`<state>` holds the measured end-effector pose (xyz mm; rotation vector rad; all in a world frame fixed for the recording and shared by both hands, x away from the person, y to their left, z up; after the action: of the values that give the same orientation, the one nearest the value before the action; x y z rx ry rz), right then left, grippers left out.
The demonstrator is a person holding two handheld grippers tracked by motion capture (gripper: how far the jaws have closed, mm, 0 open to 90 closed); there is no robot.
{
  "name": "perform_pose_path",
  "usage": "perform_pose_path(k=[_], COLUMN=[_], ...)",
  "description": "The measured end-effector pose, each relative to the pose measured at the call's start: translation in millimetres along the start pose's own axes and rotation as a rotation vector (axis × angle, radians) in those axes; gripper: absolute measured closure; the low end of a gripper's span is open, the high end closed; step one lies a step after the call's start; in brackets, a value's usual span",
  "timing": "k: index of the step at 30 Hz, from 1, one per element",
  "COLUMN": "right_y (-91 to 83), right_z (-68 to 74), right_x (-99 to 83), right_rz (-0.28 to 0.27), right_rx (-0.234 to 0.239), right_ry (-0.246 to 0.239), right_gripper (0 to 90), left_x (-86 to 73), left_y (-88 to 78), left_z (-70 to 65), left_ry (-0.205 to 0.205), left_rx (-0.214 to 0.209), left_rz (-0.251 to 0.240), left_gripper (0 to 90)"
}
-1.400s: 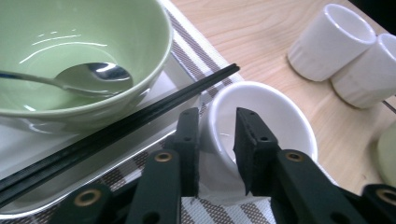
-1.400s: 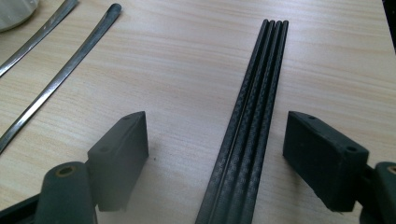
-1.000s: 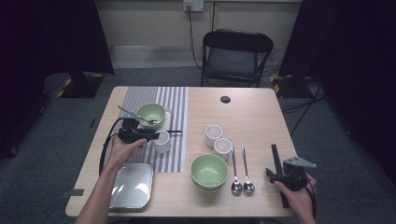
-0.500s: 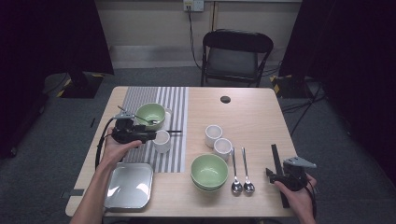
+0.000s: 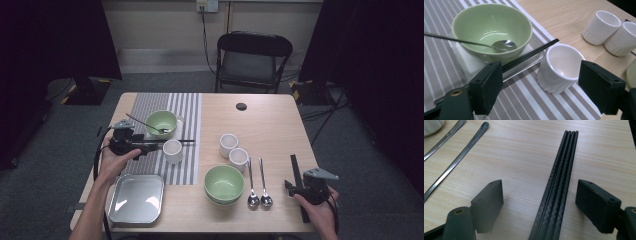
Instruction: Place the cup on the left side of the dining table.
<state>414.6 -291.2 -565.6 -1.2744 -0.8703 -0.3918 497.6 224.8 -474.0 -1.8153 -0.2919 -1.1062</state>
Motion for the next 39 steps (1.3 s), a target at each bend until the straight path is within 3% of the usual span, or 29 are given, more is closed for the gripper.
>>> perform_pose_path(k=[5,7,11,15,18,25,29,30,32,34,37,39], right_y=[0.0,-0.1,0.0,-0.1,-0.1,-0.1,-0.1,-0.1,-0.1,-0.1,-0.1,-0.1], right_z=[0.0,0.1,0.1,0.1,-0.1,0.1,0.0,0.1,0.1,0.1,0.1,0.1], right_x=[0.0,-0.1,0.0,0.0,-0.1,-0.1,-0.1,-0.1,-0.1,-0.1,-0.1,-0.1], right_rz=[0.0,0.0,0.0,0.0,0.0,0.0,0.0,0.0,0.0,0.0,0.0,0.0], right_rx=[-0.001,-0.001,-0.001,-0.001,-0.004,-0.002,-0.002,-0.002,-0.002,-0.002,-0.001,0.0], right_ry=[0.001,0.001,0.001,0.001,0.001,0.002,0.001,0.002,0.002,0.001,0.002,0.0], right_gripper=[21.5,21.5,21.5,21.5,21.5,21.5,21.5,21.5,21.5,21.5,21.5,21.5], left_x=[-7.2,-12.7,-27.4,-34.1,-38.1,-61.1,-75.0,-81.3,-90.8,-96.8,-106.8,-114.1], left_y=[-10.9,-13.5,-19.3,-30.5,-41.9,-59.0,-61.2,-59.5,-55.4,-52.2,-50.3,-49.7], left_z=[10.9,11.1,18.5,23.4,34.0,68.4,84.2,85.9,89.3,93.2,103.6,109.8], left_ry=[-0.015,-0.014,-0.039,-0.028,-0.051,-0.121,-0.136,-0.136,-0.125,-0.154,-0.193,-0.183], left_rx=[0.059,0.045,0.107,0.118,0.157,0.242,0.319,0.324,0.327,0.32,0.36,0.392], left_rz=[-0.009,-0.021,0.02,0.0,-0.019,0.004,0.009,0.042,0.061,0.072,0.074,0.081], left_gripper=[16.7,17.0,16.7,16.0,15.9,16.1,15.9,15.8,15.9,16.0,16.0,15.9])
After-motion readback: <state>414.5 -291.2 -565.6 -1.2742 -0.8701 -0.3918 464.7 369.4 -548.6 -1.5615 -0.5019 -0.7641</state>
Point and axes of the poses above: each handheld gripper's, and its own axes: y roughly forward along the jaws, x roughly out of its top, z roughly to its left, the point moved 10 cm from there along y, roughly forward along the jaws, and after that the axes turned 4 degrees about x, right-handed, at the moved point
